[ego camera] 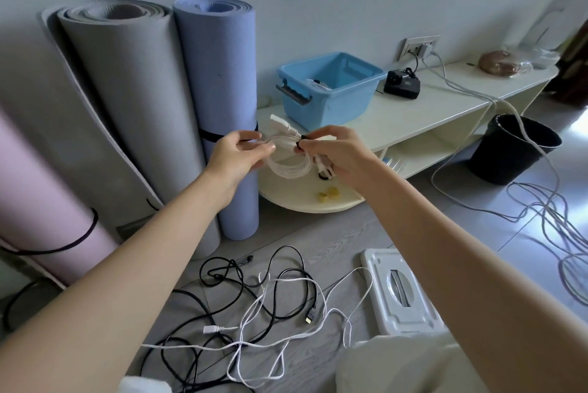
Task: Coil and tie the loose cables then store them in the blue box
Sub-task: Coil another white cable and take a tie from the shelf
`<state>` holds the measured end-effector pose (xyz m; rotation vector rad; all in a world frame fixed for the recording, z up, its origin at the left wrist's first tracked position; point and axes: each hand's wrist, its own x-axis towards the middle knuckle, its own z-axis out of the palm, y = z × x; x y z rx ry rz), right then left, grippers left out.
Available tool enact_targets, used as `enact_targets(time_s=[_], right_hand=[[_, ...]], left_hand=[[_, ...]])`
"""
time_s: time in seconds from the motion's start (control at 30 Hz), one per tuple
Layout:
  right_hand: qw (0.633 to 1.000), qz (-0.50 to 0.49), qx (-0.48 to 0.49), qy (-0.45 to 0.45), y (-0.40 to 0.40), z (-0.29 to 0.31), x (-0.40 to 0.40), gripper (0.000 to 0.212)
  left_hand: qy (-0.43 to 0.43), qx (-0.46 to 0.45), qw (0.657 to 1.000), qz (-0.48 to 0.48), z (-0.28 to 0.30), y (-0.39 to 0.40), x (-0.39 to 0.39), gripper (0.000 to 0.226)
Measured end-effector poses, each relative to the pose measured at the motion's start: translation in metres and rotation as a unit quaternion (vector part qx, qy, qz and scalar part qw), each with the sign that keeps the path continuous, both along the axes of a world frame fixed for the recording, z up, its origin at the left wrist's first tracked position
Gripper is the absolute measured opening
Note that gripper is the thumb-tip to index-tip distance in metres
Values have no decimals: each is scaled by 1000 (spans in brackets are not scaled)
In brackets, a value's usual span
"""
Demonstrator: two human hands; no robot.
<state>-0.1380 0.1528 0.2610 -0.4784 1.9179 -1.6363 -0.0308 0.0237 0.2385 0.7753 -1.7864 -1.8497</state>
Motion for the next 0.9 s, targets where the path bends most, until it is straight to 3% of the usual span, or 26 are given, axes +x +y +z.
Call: enact_targets(time_s=[0.1, 0.2, 0.33, 0.5, 0.63, 0.83, 0.9], right_hand=[[994, -100, -15, 30, -19, 8, -36, 18], [978, -198, -24, 67, -49, 24, -82, 18], [950, -282, 3, 131, -87, 41, -143, 11], [945, -224, 141, 194, -117, 27, -194, 30], [901, -198, 239, 303, -115, 26, -189, 34], [898, -264, 53, 348, -81, -6, -134, 33], [909, -231, 51, 343, -69, -34, -103, 32]], left_hand=[[-28, -25, 999, 12, 9, -2, -29, 10], [-23, -26, 999, -4, 15, -9, -61, 30], [-27, -23, 999, -34, 11, -21, -98, 32], [-40, -12, 998, -40, -5, -31, -122, 31], [-62, -14, 997, -42, -23, -35, -124, 32], [-116, -49, 990, -58, -33, -22, -103, 34], [-142, -73, 985, -70, -44, -17, -87, 34]])
